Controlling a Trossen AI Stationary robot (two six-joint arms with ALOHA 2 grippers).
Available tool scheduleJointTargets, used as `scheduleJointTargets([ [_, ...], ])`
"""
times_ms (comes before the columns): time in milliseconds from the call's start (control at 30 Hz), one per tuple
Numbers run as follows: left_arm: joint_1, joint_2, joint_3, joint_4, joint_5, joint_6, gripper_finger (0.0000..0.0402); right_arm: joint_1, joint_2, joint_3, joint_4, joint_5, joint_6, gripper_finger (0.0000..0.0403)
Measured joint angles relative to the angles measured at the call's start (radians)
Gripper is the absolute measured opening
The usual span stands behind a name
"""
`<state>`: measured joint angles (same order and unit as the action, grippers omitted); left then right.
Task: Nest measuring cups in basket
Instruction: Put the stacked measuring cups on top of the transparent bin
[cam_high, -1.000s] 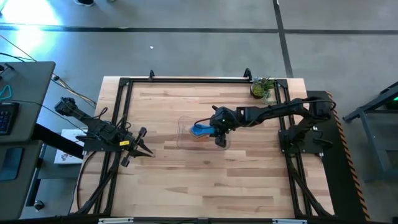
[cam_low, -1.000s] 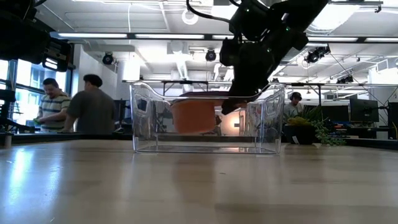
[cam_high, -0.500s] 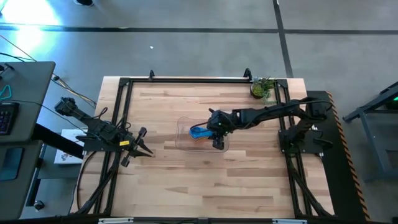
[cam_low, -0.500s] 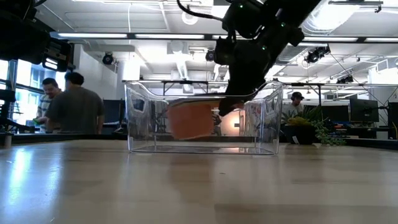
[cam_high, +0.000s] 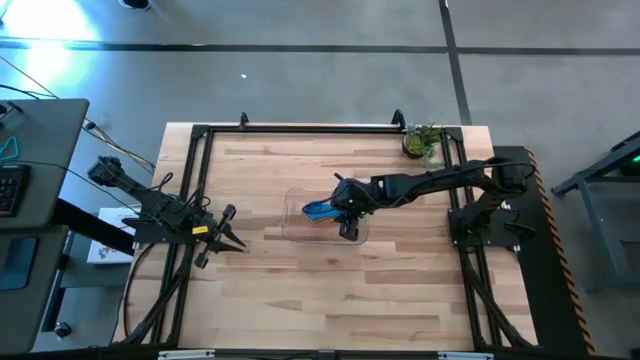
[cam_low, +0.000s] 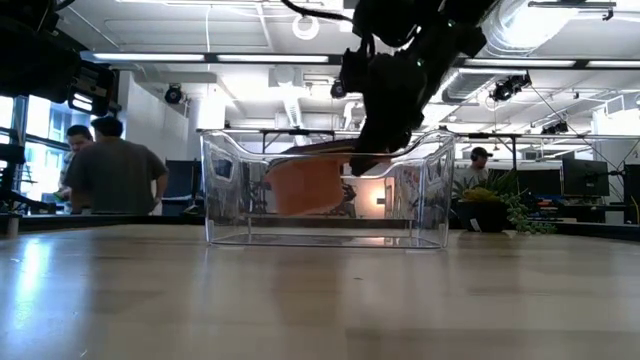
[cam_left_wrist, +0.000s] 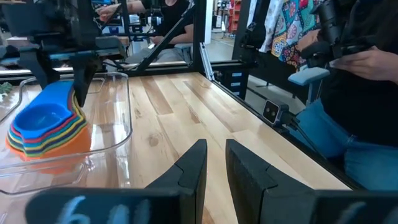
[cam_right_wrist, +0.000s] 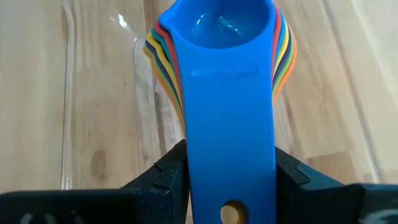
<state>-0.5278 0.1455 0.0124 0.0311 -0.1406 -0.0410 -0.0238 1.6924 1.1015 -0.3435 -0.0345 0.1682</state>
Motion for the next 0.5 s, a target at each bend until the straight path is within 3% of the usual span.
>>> scheduleJointTargets([
  [500,0.0,0.0,0.0,0.0,0.0,0.0,0.0051,0.05,0.062,0.032,0.005,0.037,0.035,0.0128],
])
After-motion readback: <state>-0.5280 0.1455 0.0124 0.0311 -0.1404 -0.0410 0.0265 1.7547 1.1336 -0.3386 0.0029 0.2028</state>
